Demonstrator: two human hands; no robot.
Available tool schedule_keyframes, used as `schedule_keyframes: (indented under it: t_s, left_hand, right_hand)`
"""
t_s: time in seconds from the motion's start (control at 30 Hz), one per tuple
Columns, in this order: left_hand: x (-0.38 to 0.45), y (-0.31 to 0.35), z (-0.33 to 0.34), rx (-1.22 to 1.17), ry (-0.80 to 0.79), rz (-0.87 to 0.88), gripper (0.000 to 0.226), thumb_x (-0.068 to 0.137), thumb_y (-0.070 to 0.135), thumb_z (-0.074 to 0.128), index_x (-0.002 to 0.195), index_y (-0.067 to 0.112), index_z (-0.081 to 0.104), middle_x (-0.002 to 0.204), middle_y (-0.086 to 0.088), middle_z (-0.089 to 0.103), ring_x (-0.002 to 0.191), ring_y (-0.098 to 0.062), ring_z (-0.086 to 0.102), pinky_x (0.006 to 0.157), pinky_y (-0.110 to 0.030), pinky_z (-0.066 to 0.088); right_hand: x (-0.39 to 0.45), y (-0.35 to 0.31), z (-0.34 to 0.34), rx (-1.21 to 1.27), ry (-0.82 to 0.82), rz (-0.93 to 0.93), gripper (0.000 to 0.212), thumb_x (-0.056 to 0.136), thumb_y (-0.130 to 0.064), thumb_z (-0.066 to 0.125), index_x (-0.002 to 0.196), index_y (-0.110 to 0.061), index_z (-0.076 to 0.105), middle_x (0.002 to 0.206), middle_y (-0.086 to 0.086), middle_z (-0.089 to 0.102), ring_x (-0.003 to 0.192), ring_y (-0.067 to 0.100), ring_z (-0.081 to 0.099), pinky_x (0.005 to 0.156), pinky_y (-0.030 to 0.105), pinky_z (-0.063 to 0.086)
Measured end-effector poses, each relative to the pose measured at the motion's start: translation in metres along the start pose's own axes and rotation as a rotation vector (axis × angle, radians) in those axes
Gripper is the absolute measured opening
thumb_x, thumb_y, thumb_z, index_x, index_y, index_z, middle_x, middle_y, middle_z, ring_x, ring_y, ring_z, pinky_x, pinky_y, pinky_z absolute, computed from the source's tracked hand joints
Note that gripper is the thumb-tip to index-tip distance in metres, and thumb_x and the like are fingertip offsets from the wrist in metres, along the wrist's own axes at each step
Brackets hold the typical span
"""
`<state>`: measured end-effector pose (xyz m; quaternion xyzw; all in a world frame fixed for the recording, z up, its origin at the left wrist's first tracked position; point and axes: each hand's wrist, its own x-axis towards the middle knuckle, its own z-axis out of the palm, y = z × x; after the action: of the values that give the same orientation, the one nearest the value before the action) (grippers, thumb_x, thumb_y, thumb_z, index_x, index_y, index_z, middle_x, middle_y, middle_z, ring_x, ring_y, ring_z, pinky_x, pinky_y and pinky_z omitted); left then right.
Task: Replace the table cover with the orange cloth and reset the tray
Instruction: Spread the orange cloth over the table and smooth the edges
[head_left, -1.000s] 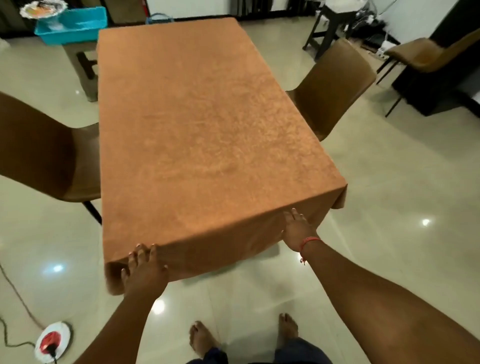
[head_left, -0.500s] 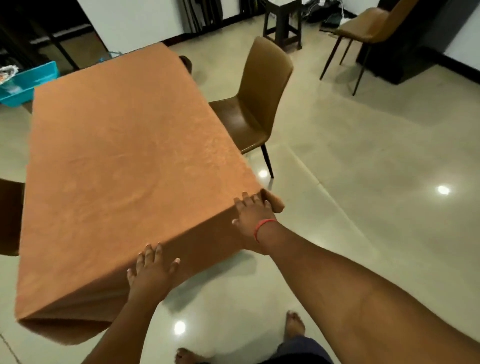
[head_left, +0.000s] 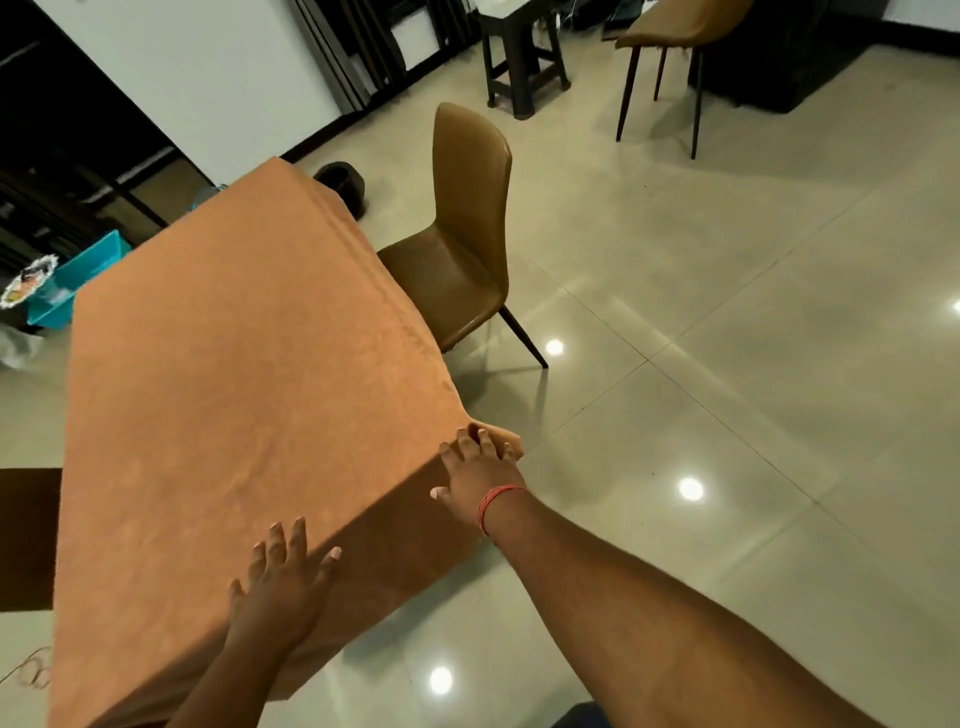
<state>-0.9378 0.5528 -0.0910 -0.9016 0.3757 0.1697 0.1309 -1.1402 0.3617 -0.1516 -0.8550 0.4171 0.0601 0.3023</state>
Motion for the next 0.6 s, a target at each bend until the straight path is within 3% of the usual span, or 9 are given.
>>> schedule_keyframes:
  t_s: [0.3,0.6]
  left_hand:
    - [-0.004,-0.027,0.007,-0.077,0.025,-0.012,0.076,0.095,0.067,0.023,0.157,0.029,0.002,0.166,-0.005,-0.001,0.152,-0.029,0.005,0.117,-0.059,0.013]
    - [-0.019,-0.201,0.070,-0.372,0.032,-0.228,0.076,0.093,0.071,0.024,0.156,0.032,0.007,0.166,-0.001,0.002,0.152,-0.026,0.003,0.118,-0.060,0.010]
  right_hand:
    - [-0.004,-0.041,0.009,-0.074,-0.068,-0.043,0.071,0.097,-0.057,0.041,0.156,-0.026,0.015,0.165,0.005,0.006,0.151,0.034,0.002,0.119,0.060,0.009]
    - [0.011,-0.206,0.084,-0.359,-0.173,-0.197,0.073,0.096,-0.062,0.039,0.157,-0.030,0.013,0.166,0.004,0.003,0.152,0.034,0.002,0.120,0.058,0.009]
